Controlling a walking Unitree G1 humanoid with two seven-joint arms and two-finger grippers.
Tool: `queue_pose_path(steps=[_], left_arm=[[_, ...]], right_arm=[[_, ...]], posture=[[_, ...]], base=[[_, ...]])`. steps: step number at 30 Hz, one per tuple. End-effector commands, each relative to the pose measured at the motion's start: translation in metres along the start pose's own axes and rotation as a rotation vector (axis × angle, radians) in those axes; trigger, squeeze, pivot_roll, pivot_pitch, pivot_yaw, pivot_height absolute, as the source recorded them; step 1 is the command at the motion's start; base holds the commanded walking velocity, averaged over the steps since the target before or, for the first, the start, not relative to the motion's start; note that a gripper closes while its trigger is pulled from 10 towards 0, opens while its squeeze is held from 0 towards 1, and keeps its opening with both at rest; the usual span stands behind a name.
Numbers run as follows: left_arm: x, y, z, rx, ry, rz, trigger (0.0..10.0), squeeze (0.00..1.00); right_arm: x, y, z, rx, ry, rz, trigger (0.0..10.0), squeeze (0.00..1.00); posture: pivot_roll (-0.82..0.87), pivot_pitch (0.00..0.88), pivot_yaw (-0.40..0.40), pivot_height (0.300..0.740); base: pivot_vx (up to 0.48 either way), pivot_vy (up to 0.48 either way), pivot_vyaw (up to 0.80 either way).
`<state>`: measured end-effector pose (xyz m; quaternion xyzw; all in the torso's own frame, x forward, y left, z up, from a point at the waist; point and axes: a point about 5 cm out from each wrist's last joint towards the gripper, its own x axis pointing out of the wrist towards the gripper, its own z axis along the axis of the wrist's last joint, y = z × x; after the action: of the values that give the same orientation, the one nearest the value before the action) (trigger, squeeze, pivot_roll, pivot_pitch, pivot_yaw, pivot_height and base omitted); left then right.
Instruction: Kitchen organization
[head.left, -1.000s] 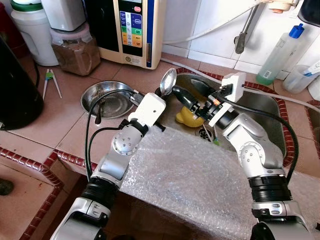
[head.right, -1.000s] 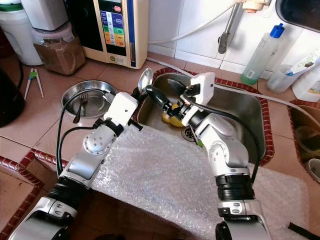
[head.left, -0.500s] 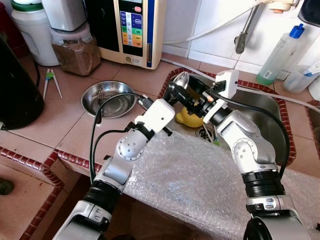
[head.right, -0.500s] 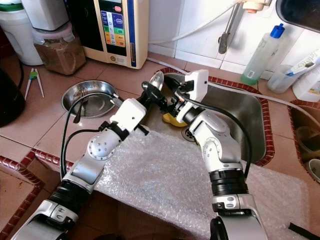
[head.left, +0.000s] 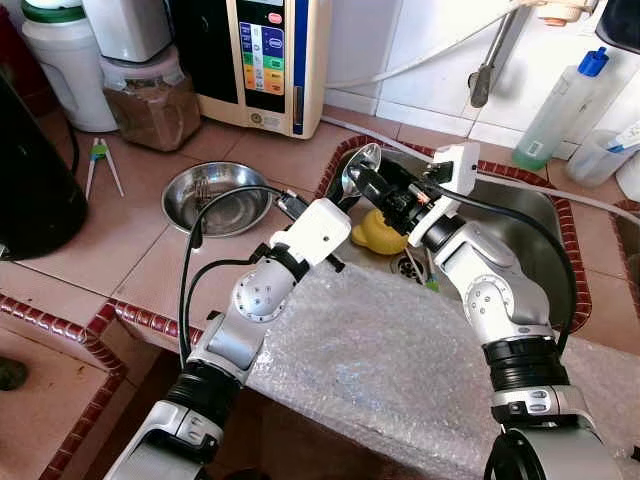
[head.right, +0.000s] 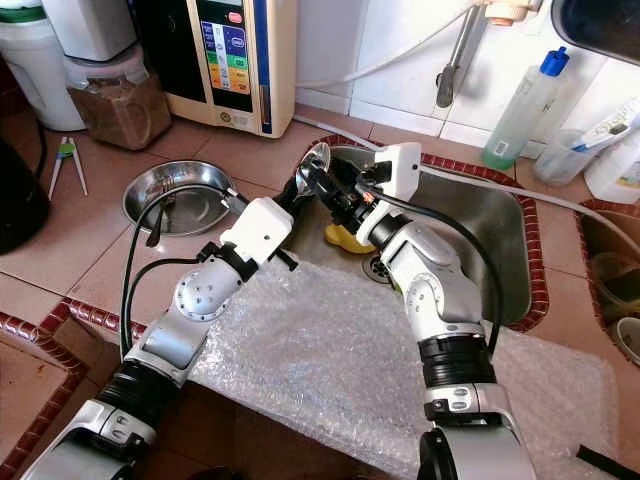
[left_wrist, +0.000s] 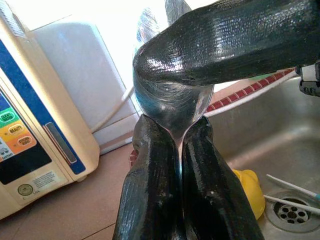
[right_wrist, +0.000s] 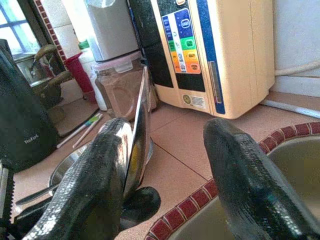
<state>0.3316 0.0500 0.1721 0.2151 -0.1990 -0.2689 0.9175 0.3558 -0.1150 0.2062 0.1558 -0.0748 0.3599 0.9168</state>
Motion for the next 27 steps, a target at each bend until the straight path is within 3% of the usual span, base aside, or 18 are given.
queue_pose_path(steps=[1,9,16,17,20,24,27], left_arm=[[0.002,-0.008,0.009,0.033,-0.056,-0.052,0.0,0.0],[0.001,-0.008,0.009,0.065,-0.062,-0.069,0.0,0.0],[0.0,-0.008,0.008,0.079,-0.059,-0.075,0.0,0.0],[-0.001,-0.008,0.008,0.082,-0.06,-0.075,0.5,0.0],[-0.001,-0.008,0.008,0.09,-0.06,-0.076,0.4,0.0],[-0.001,-0.006,0.007,0.094,-0.057,-0.074,0.9,0.0],[0.0,-0.005,0.006,0.095,-0.052,-0.067,2.0,0.0]], right_arm=[[-0.004,-0.011,0.004,0.01,-0.014,-0.066,0.0,0.0],[0.004,-0.007,-0.001,0.021,0.0,-0.074,0.0,0.0],[0.0,-0.02,-0.011,-0.041,0.066,-0.172,0.0,0.0],[-0.001,-0.021,-0.011,-0.034,0.066,-0.188,0.0,0.0],[-0.001,-0.025,-0.011,-0.019,0.062,-0.223,0.0,0.0],[-0.001,-0.029,-0.012,-0.055,0.07,-0.26,0.0,0.0],[-0.001,-0.03,-0.012,-0.05,0.06,-0.27,0.0,0.0]], posture=[[0.03,0.11,-0.042,0.74],[0.04,0.107,-0.043,0.74],[0.04,0.107,-0.046,0.74],[0.04,0.107,-0.046,0.74],[0.04,0.106,-0.045,0.74],[0.04,0.105,-0.043,0.74],[0.04,0.102,-0.042,0.74]], base=[[0.0,0.0,0.0],[0.0,0.0,0.0],[0.0,0.0,0.0],[0.0,0.0,0.0],[0.0,0.0,0.0],[0.0,0.0,0.0],[0.0,0.0,0.0]])
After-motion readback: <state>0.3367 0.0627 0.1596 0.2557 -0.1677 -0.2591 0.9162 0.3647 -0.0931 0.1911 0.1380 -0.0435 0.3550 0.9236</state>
